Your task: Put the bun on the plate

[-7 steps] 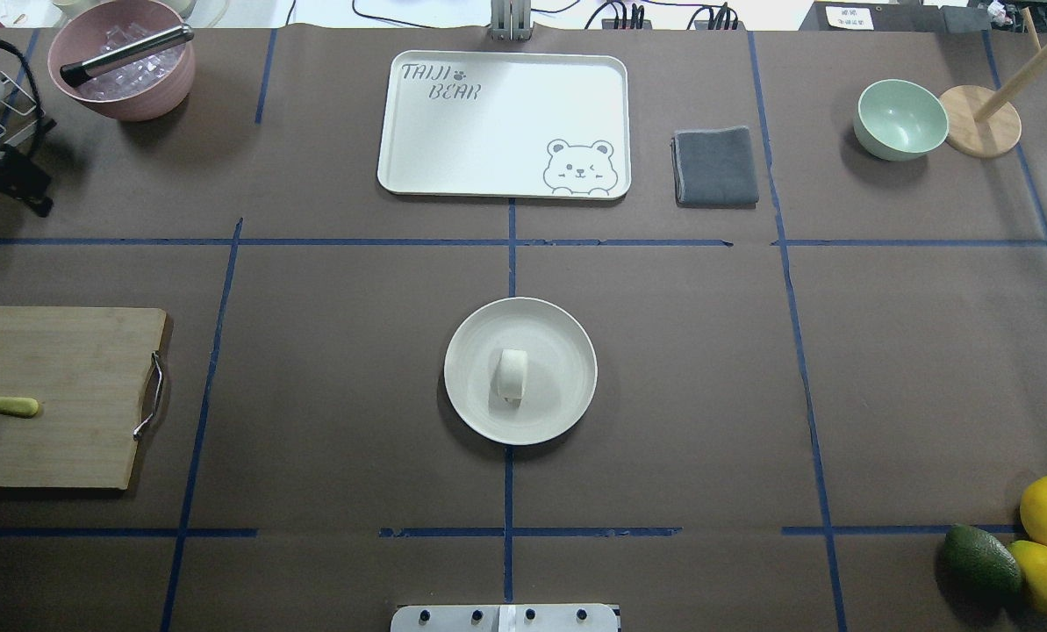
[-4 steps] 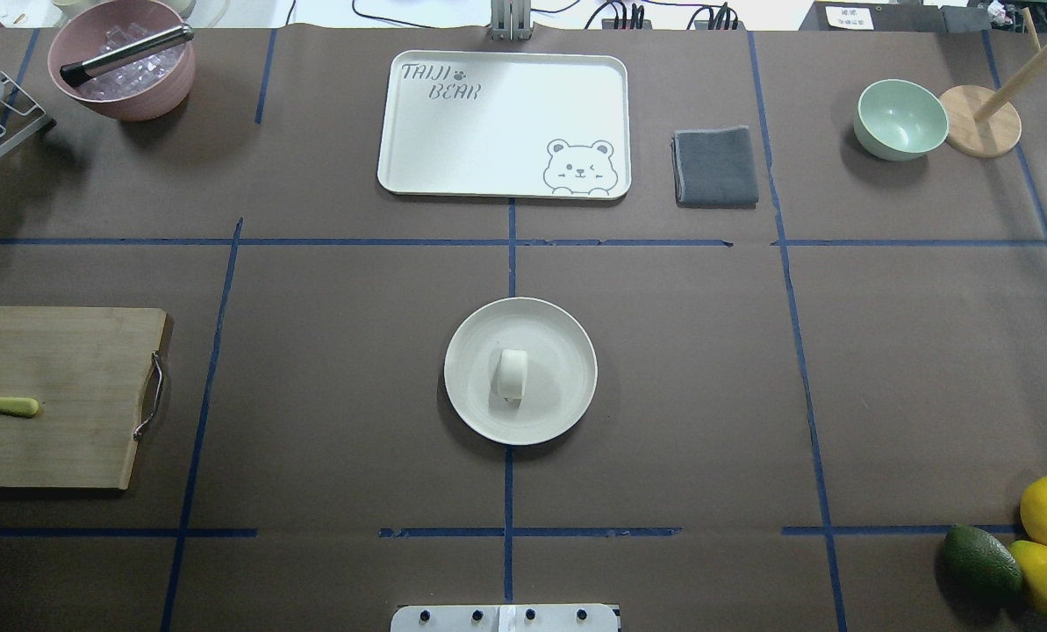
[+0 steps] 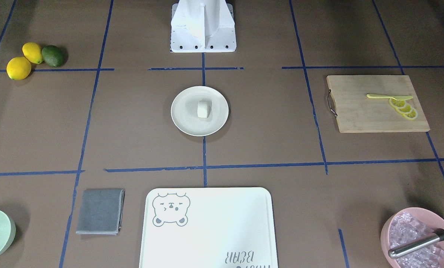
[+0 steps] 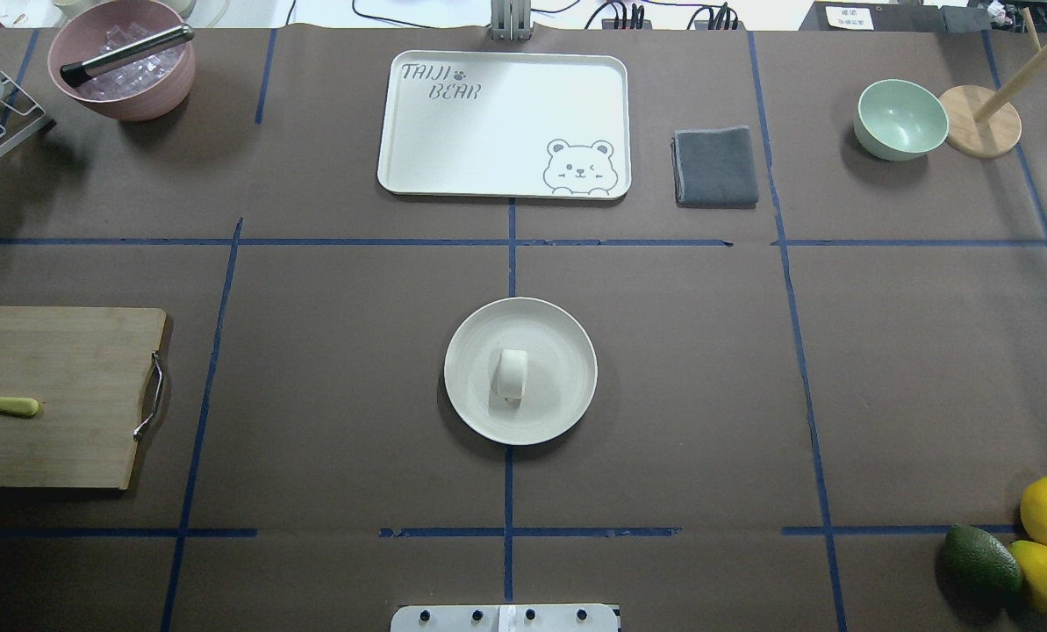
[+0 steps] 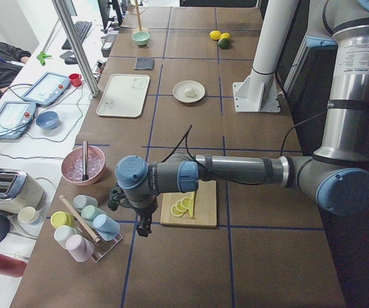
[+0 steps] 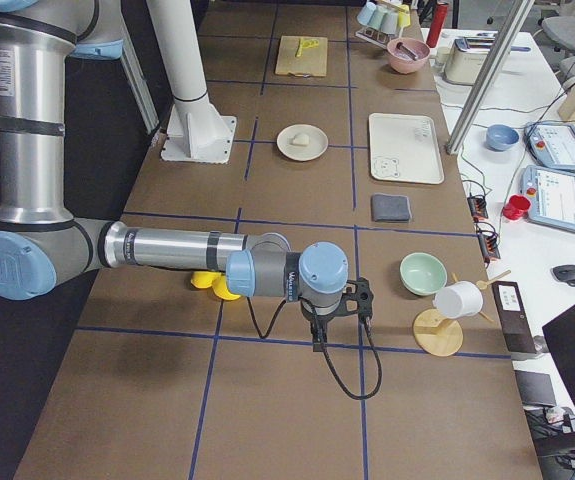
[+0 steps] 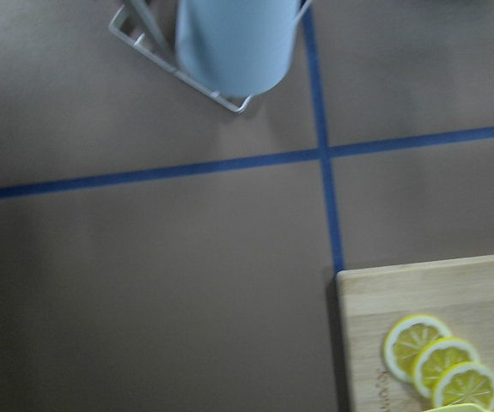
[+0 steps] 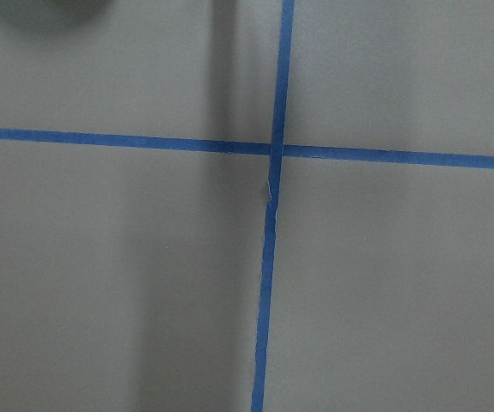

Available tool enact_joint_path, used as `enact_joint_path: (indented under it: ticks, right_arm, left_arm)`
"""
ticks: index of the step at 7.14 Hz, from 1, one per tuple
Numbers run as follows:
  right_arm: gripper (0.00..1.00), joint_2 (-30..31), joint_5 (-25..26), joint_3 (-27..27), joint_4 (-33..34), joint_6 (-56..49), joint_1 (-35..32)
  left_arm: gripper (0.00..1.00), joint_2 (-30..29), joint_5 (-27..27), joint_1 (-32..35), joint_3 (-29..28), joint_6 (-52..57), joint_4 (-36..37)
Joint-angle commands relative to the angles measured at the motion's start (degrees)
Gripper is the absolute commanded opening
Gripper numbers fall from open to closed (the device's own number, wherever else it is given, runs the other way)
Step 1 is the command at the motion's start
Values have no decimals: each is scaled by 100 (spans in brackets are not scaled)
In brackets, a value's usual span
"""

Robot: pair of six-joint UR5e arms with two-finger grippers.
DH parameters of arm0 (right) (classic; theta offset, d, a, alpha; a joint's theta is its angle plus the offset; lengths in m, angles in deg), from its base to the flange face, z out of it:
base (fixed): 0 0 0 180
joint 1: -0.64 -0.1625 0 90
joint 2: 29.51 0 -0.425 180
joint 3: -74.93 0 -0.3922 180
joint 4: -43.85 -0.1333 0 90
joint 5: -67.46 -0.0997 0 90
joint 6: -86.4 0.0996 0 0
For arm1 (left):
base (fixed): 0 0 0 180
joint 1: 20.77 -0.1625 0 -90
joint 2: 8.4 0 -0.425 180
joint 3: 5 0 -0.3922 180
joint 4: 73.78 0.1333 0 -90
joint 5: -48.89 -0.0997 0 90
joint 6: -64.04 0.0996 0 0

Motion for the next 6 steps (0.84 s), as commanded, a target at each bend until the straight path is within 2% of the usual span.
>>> enact_joint_path:
  ticks: [1, 6]
  right_arm:
    - [100, -3, 0, 2, -3, 1, 0]
    - [100, -3, 9, 19, -3, 1, -9]
  left_arm:
    - [100, 66, 2, 13, 13, -883, -359]
    - [100, 48, 2, 4, 84, -1125, -307]
